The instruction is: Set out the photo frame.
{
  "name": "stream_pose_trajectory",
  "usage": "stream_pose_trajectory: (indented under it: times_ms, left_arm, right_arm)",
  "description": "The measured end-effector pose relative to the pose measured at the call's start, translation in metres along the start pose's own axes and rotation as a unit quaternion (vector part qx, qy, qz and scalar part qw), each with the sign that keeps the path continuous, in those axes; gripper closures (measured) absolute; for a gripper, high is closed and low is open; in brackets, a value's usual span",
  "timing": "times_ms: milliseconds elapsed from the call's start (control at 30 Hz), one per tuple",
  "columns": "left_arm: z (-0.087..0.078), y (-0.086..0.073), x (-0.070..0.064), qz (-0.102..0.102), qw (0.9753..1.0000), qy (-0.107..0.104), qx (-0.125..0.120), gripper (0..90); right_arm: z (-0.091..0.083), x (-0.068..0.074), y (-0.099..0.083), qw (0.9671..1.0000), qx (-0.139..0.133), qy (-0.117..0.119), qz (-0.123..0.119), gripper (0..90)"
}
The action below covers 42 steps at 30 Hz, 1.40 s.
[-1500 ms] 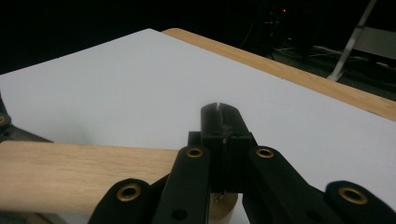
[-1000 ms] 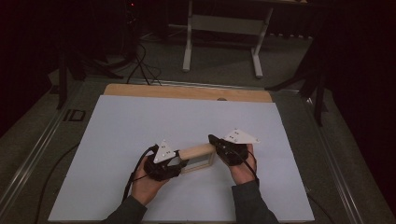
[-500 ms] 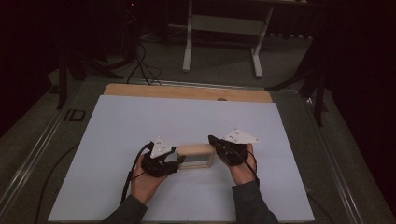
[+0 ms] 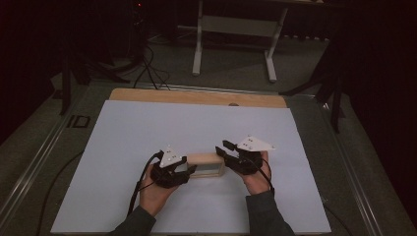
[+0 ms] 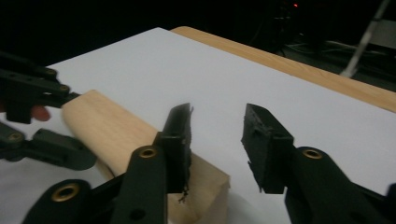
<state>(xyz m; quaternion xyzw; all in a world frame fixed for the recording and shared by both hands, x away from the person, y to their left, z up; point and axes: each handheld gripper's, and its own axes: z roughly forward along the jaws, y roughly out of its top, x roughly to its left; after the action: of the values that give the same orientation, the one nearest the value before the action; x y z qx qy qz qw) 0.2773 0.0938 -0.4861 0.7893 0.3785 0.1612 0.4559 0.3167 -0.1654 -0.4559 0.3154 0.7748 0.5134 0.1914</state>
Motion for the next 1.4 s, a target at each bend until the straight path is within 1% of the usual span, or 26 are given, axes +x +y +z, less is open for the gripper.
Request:
stream_pose_trajectory:
  times_ms: [33,67,100,133,200,267,300,400,433,467,500,533,633,667,700,733,767,800,833,867,1033,1067,1167,1300,1400]
  left_arm:
    - [0.0,0.0,0.0,0.0,1.0,0.0,0.0,53.0]
    - [0.0,0.0,0.001,0.0,1.0,0.0,-0.001,53.3]
    - [0.0,0.0,0.001,0.0,1.0,0.0,-0.001,53.5]
    - [-0.001,0.0,0.001,-0.002,1.0,0.0,-0.002,53.7]
    - [-0.001,0.0,0.002,-0.001,1.0,0.0,-0.002,53.9]
    - [-0.001,0.0,0.002,-0.002,1.0,-0.001,-0.002,54.1]
    - [-0.001,0.0,0.002,-0.002,1.0,0.0,-0.002,54.1]
    - [0.0,0.0,0.002,-0.002,1.0,-0.001,-0.001,53.9]
    - [0.0,0.0,0.002,-0.002,1.0,-0.001,-0.001,53.9]
    - [0.0,0.0,0.002,-0.002,1.0,-0.001,-0.001,53.9]
    - [0.0,0.0,0.002,-0.002,1.0,0.0,-0.001,53.9]
    - [0.0,0.0,0.002,-0.002,1.0,0.0,-0.001,54.1]
    - [0.0,0.0,0.002,-0.003,1.0,0.0,-0.001,54.6]
    - [0.0,0.0,0.002,-0.003,1.0,0.0,-0.001,54.8]
    - [0.0,0.0,0.002,-0.002,1.0,0.0,-0.001,54.8]
    - [0.0,0.0,0.002,-0.003,1.0,-0.001,-0.001,55.0]
    - [0.0,0.0,0.002,-0.003,1.0,-0.001,-0.001,55.0]
    - [0.0,0.0,0.003,-0.004,1.0,-0.003,-0.001,54.8]
    - [0.0,0.0,0.003,-0.004,1.0,-0.003,-0.001,54.7]
    - [0.0,0.0,0.003,-0.004,1.0,-0.004,-0.001,54.7]
    - [0.0,0.0,0.003,-0.006,1.0,-0.006,-0.001,54.8]
    - [0.0,0.0,0.004,-0.006,1.0,-0.006,-0.001,55.0]
    - [0.0,0.0,0.005,-0.006,1.0,-0.008,0.0,55.0]
    - [0.001,0.0,0.005,-0.005,1.0,-0.007,-0.002,54.7]
    - [0.001,0.0,0.005,-0.006,0.9999,-0.01,-0.003,54.4]
  right_arm:
    - [0.0,0.0,0.0,1.0,0.0,0.0,0.0,59.7]
    - [-0.001,0.001,0.0,1.0,-0.001,0.008,-0.001,57.1]
    - [-0.001,0.001,0.0,1.0,-0.001,0.008,-0.001,57.1]
    - [-0.001,0.001,0.0,0.9999,-0.002,0.015,-0.002,53.8]
    - [-0.001,0.001,0.0,0.9998,-0.001,0.019,-0.002,52.4]
    - [-0.003,0.001,0.0,0.9996,0.003,0.028,-0.002,45.6]
    - [-0.003,0.001,0.0,0.9996,0.003,0.028,-0.002,45.6]
    - [-0.003,0.0,-0.002,0.9992,0.011,0.039,0.002,40.9]
    - [-0.003,0.0,-0.002,0.9992,0.011,0.039,0.002,40.9]
    - [-0.003,-0.001,-0.003,0.9987,0.012,0.049,0.004,39.1]
    - [-0.003,-0.001,-0.003,0.9987,0.012,0.049,0.004,39.1]
    - [-0.003,-0.001,-0.004,0.9982,0.018,0.057,0.003,37.3]
    - [-0.002,0.0,-0.006,0.9978,0.023,0.062,0.001,37.2]
    - [-0.001,0.001,-0.009,0.9973,0.031,0.067,0.0,36.6]
    - [-0.001,0.001,-0.009,0.9973,0.031,0.067,0.0,36.6]
    - [0.0,0.0,-0.012,0.9968,0.036,0.072,-0.001,35.7]
    - [0.0,0.0,-0.012,0.9968,0.036,0.072,-0.001,35.7]
    - [0.001,-0.001,-0.014,0.9963,0.037,0.078,0.001,36.2]
    - [0.001,-0.001,-0.014,0.9963,0.037,0.078,0.001,36.2]
    - [0.0,-0.003,-0.015,0.9958,0.037,0.083,0.003,36.7]
    - [0.001,-0.005,-0.018,0.9952,0.041,0.089,0.001,36.0]
    - [0.002,-0.006,-0.02,0.9948,0.043,0.093,0.001,35.8]
    - [0.002,-0.007,-0.02,0.9944,0.046,0.095,0.001,35.8]
    - [0.003,-0.008,-0.022,0.9939,0.053,0.097,-0.006,36.1]
    - [0.004,-0.008,-0.025,0.9936,0.061,0.095,-0.007,37.9]
